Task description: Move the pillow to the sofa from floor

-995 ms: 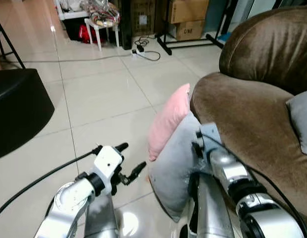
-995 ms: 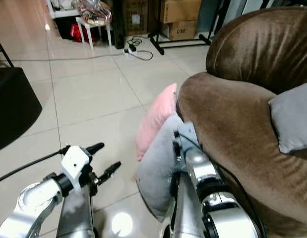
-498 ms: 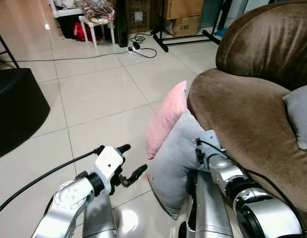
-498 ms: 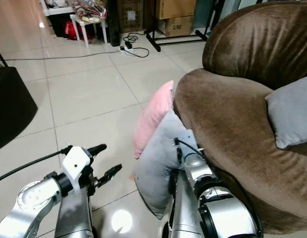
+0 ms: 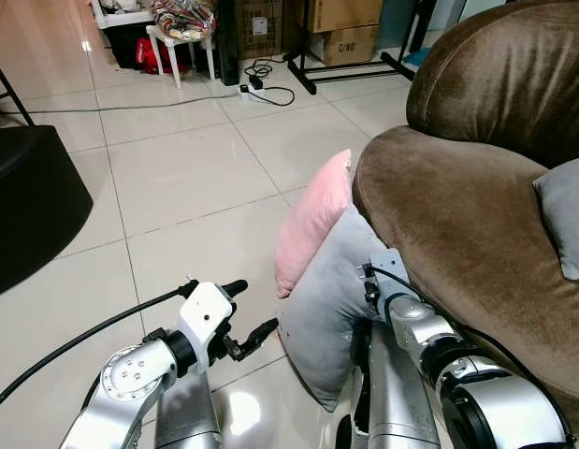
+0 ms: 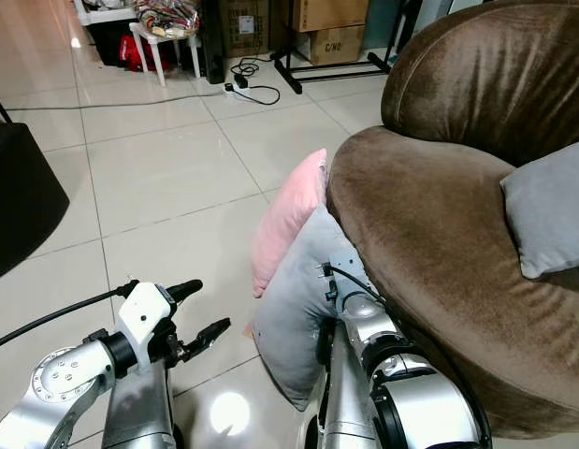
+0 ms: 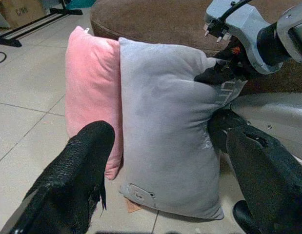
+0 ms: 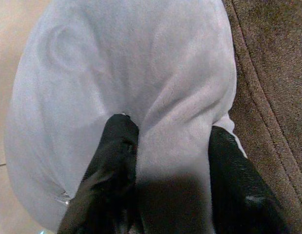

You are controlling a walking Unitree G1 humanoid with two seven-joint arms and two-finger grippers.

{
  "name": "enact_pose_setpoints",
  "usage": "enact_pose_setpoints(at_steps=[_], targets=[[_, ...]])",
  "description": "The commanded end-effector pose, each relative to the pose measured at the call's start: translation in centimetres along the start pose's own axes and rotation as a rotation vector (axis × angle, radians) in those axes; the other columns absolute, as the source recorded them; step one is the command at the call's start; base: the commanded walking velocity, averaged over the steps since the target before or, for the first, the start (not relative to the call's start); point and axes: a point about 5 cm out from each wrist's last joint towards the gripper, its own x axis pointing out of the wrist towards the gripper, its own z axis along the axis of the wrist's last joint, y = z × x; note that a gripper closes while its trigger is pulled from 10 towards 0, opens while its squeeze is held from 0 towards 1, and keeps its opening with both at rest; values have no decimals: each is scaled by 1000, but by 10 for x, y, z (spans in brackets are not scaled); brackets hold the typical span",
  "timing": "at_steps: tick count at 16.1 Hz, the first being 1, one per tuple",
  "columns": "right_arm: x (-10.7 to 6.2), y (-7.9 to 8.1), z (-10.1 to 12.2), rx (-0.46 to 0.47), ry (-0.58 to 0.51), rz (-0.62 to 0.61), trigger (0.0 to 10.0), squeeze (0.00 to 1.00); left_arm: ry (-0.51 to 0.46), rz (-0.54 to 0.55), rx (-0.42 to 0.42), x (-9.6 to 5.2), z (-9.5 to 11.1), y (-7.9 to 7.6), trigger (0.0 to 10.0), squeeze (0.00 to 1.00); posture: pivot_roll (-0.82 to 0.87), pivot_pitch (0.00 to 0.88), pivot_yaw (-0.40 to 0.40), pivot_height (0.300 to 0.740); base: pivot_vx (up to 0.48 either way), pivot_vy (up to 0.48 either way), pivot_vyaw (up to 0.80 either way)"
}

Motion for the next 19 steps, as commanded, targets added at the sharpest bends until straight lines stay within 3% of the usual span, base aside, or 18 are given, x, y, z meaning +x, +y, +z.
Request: enact_pose_setpoints(at_steps=[1,12,19], targets=[[0,4,-5,8,33,19,0,0,-3,-16,7,2,3,-1,10000,0,69,62,-46,436,0,0,0],[0,10,-6,22,34,41,0,0,-2,-17,14,5,3,-1,10000,0,70,41,-51,436,0,0,0],[-1,19,-3,-3,12,129,0,0,-19,11,20,10,5,4,10000,0,64,2,-50,436,0,0,0]])
